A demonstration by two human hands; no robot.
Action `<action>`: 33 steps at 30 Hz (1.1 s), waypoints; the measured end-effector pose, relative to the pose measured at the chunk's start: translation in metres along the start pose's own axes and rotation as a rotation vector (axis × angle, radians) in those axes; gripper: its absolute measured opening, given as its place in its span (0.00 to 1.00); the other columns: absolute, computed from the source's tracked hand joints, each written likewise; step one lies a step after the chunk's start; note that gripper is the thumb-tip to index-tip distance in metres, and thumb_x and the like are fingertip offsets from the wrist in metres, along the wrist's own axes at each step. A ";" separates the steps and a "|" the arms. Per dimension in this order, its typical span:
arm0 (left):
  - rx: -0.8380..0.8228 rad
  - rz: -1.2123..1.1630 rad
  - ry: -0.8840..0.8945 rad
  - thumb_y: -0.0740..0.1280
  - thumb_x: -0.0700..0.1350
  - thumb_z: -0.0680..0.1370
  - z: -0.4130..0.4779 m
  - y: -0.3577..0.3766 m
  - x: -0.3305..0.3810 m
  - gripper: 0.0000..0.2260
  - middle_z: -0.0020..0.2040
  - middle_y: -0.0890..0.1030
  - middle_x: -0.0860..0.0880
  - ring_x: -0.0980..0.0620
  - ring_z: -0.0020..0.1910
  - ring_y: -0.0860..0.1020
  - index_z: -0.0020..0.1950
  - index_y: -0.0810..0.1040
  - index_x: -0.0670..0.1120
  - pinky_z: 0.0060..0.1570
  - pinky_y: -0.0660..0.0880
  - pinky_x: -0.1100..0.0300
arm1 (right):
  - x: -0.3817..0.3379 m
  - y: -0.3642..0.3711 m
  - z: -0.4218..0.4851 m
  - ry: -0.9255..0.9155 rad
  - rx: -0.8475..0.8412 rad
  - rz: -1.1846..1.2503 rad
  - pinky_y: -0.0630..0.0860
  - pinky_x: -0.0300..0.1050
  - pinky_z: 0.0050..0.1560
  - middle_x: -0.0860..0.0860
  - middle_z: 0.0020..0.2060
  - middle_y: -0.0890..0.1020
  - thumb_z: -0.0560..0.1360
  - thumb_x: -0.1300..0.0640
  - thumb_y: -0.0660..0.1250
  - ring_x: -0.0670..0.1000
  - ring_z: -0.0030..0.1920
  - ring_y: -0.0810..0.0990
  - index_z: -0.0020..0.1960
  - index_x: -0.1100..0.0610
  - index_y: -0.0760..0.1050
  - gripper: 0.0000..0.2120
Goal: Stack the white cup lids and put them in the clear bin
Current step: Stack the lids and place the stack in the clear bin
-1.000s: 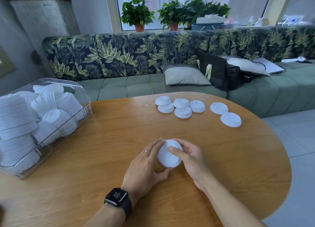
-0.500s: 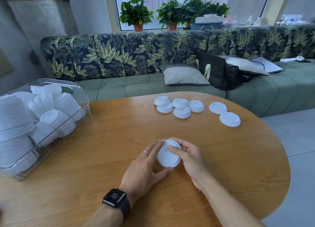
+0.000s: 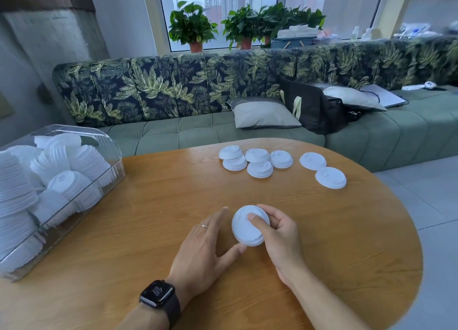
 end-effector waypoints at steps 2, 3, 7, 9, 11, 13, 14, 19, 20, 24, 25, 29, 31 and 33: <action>0.038 -0.032 -0.042 0.53 0.71 0.77 0.015 -0.001 -0.008 0.34 0.75 0.67 0.56 0.58 0.73 0.65 0.79 0.59 0.57 0.68 0.60 0.66 | -0.001 -0.006 0.008 -0.025 0.051 0.001 0.80 0.38 0.50 0.44 0.48 0.89 0.73 0.56 0.78 0.43 0.50 0.87 0.58 0.51 0.82 0.14; 0.064 -0.045 -0.069 0.53 0.69 0.79 0.025 -0.002 -0.014 0.31 0.75 0.68 0.55 0.57 0.73 0.65 0.78 0.62 0.56 0.68 0.62 0.64 | -0.002 -0.008 0.012 -0.041 0.065 -0.007 0.80 0.38 0.49 0.43 0.48 0.89 0.73 0.56 0.78 0.42 0.50 0.86 0.58 0.51 0.82 0.14; 0.129 0.001 -0.143 0.59 0.56 0.83 0.075 0.005 -0.033 0.22 0.73 0.70 0.52 0.52 0.72 0.68 0.75 0.66 0.51 0.68 0.68 0.56 | -0.004 -0.013 0.036 -0.086 0.088 -0.051 0.82 0.40 0.51 0.43 0.48 0.88 0.73 0.57 0.78 0.40 0.50 0.86 0.58 0.50 0.82 0.15; 0.145 0.008 -0.192 0.61 0.55 0.82 0.101 0.011 -0.043 0.23 0.72 0.70 0.51 0.51 0.71 0.69 0.75 0.66 0.50 0.66 0.70 0.53 | -0.005 -0.014 0.050 -0.095 0.090 -0.073 0.83 0.42 0.53 0.43 0.48 0.88 0.73 0.56 0.78 0.40 0.49 0.86 0.58 0.49 0.82 0.15; 0.160 0.001 -0.224 0.61 0.55 0.82 0.127 0.015 -0.051 0.24 0.73 0.69 0.50 0.49 0.70 0.70 0.76 0.65 0.49 0.66 0.70 0.52 | -0.005 -0.014 0.065 -0.097 0.089 -0.079 0.83 0.44 0.53 0.43 0.48 0.88 0.72 0.55 0.79 0.41 0.49 0.86 0.58 0.49 0.82 0.15; 0.174 -0.013 -0.236 0.61 0.55 0.82 0.150 0.019 -0.059 0.24 0.73 0.68 0.49 0.47 0.69 0.71 0.76 0.65 0.48 0.65 0.71 0.51 | -0.005 -0.012 0.081 -0.099 0.086 -0.082 0.83 0.44 0.53 0.43 0.48 0.88 0.72 0.54 0.79 0.42 0.50 0.86 0.58 0.49 0.82 0.16; 0.185 -0.023 -0.237 0.61 0.55 0.82 0.162 0.021 -0.062 0.24 0.73 0.68 0.49 0.47 0.68 0.71 0.76 0.65 0.49 0.64 0.71 0.50 | -0.005 -0.011 0.089 -0.102 0.086 -0.080 0.83 0.44 0.53 0.43 0.48 0.88 0.72 0.54 0.79 0.42 0.50 0.86 0.57 0.49 0.82 0.15; 0.242 -0.078 -0.242 0.64 0.58 0.80 0.214 0.026 -0.078 0.25 0.71 0.70 0.47 0.44 0.64 0.74 0.75 0.65 0.51 0.61 0.73 0.47 | -0.005 -0.005 0.122 -0.121 0.097 -0.043 0.82 0.40 0.51 0.44 0.48 0.88 0.72 0.54 0.78 0.42 0.50 0.86 0.57 0.50 0.82 0.15; 0.244 -0.092 -0.231 0.65 0.58 0.80 0.224 0.028 -0.080 0.26 0.71 0.71 0.47 0.44 0.65 0.73 0.75 0.65 0.51 0.62 0.73 0.47 | -0.005 -0.003 0.127 -0.120 0.099 -0.032 0.82 0.38 0.50 0.44 0.48 0.88 0.72 0.54 0.78 0.41 0.49 0.86 0.57 0.50 0.82 0.15; 0.230 -0.127 -0.174 0.68 0.58 0.78 0.255 0.033 -0.086 0.27 0.70 0.72 0.45 0.45 0.67 0.72 0.74 0.66 0.52 0.62 0.71 0.51 | -0.004 0.002 0.141 -0.123 0.100 -0.004 0.80 0.36 0.47 0.45 0.47 0.89 0.72 0.55 0.78 0.42 0.48 0.87 0.57 0.50 0.82 0.14; 0.217 -0.128 -0.169 0.68 0.59 0.78 0.261 0.035 -0.088 0.27 0.70 0.73 0.44 0.45 0.67 0.72 0.74 0.66 0.54 0.62 0.71 0.50 | -0.004 0.003 0.143 -0.125 0.101 0.005 0.80 0.36 0.47 0.45 0.47 0.89 0.73 0.55 0.78 0.42 0.49 0.87 0.57 0.51 0.82 0.14; 0.168 -0.114 -0.184 0.68 0.61 0.77 0.271 0.041 -0.095 0.29 0.69 0.76 0.44 0.43 0.66 0.74 0.75 0.65 0.56 0.63 0.72 0.48 | -0.004 0.003 0.144 -0.133 0.107 0.021 0.80 0.36 0.46 0.46 0.46 0.89 0.73 0.57 0.77 0.43 0.48 0.87 0.57 0.53 0.82 0.13; 0.171 -0.156 -0.191 0.71 0.61 0.76 0.267 0.040 -0.096 0.29 0.68 0.77 0.47 0.45 0.66 0.75 0.73 0.67 0.54 0.61 0.71 0.52 | -0.004 0.002 0.141 -0.132 0.122 0.017 0.80 0.38 0.48 0.46 0.47 0.89 0.73 0.57 0.77 0.44 0.49 0.87 0.57 0.53 0.82 0.13; 0.207 -0.233 -0.213 0.73 0.61 0.74 0.256 0.035 -0.095 0.29 0.67 0.77 0.49 0.49 0.64 0.75 0.71 0.69 0.53 0.57 0.70 0.55 | -0.003 0.001 0.137 -0.124 0.140 0.015 0.81 0.40 0.50 0.46 0.48 0.89 0.73 0.56 0.78 0.44 0.50 0.87 0.57 0.52 0.82 0.14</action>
Point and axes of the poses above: each hand's wrist, its own z-axis towards the middle knuckle, its own y-axis out of the palm, x = y × z, the point moved 7 cm from there along z, towards the middle knuckle
